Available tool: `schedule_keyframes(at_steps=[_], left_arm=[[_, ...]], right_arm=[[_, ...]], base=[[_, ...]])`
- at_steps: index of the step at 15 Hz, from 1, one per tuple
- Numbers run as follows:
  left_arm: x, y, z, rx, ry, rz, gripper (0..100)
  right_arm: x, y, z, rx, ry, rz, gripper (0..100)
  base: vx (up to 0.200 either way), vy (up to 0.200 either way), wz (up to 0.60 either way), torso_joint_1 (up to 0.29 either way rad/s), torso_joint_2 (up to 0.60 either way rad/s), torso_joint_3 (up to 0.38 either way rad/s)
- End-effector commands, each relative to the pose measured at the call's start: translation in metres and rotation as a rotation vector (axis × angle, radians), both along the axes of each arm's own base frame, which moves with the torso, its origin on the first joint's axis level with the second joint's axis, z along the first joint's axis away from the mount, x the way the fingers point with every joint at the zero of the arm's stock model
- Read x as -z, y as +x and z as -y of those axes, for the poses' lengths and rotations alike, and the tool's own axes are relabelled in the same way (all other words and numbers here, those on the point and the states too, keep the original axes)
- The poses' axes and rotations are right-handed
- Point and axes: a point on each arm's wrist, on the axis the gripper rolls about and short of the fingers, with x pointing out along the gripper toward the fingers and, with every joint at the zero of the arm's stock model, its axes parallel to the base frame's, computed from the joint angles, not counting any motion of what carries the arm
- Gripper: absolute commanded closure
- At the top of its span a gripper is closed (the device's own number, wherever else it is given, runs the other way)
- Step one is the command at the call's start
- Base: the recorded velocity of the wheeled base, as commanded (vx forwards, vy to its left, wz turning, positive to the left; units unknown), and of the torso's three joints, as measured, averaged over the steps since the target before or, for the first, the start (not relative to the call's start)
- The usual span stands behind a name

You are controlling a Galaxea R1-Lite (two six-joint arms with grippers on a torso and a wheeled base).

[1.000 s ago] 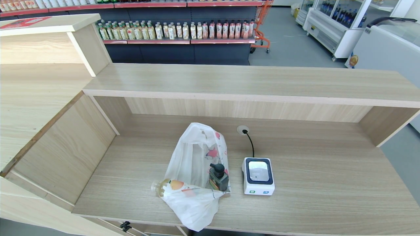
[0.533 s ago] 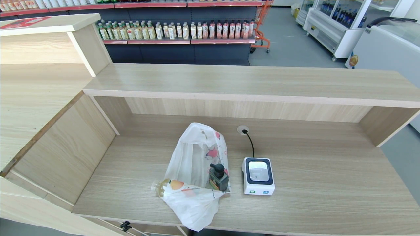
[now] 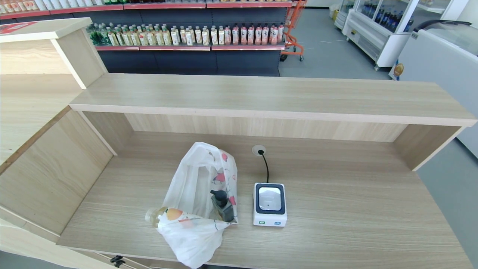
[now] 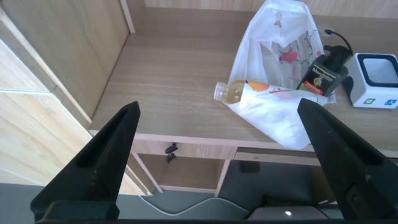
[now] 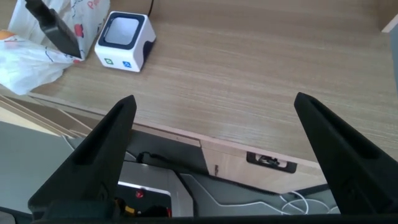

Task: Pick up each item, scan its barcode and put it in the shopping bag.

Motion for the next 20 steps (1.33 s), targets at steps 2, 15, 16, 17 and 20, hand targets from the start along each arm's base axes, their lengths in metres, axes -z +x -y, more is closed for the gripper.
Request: schedule_keyframes(at_steps=[2,15,16,17,20], left_arm=[[0.0000,0.0000,0.0000,0.000,-0.003,0.000,0],[0.0000,0.0000,0.0000,0.000,-0.002,0.000,0],[0.0000,0.0000,0.0000,0.000,-0.002,0.000,0],[0.0000,0.0000,0.0000,0.000,-0.003,0.000,0],[0.0000,0.0000,0.0000,0.000,-0.003,0.000,0]], right_arm=[[0.0001,0.0003,0.0000,0.001,0.004,-0.007,0],[0.0001,0.0003,0.0000,0.005,0.020,-0.010,0],[0.0001,0.0003,0.0000,0.005,0.020,-0.010,0],[0.0001,0.0003,0.0000,0.005,0.020,-0.010,0],[0.0001,0.0003,0.0000,0.002,0.015,-0.009,0]], base=[[0.000,-0.100,0.00,0.001,0.01,0.001],[0.000,0.000,0.00,0.000,0.00,0.000],[0.000,0.000,0.00,0.000,0.00,0.000],[0.000,0.000,0.00,0.000,0.00,0.000],[0.000,0.000,0.00,0.000,0.00,0.000]])
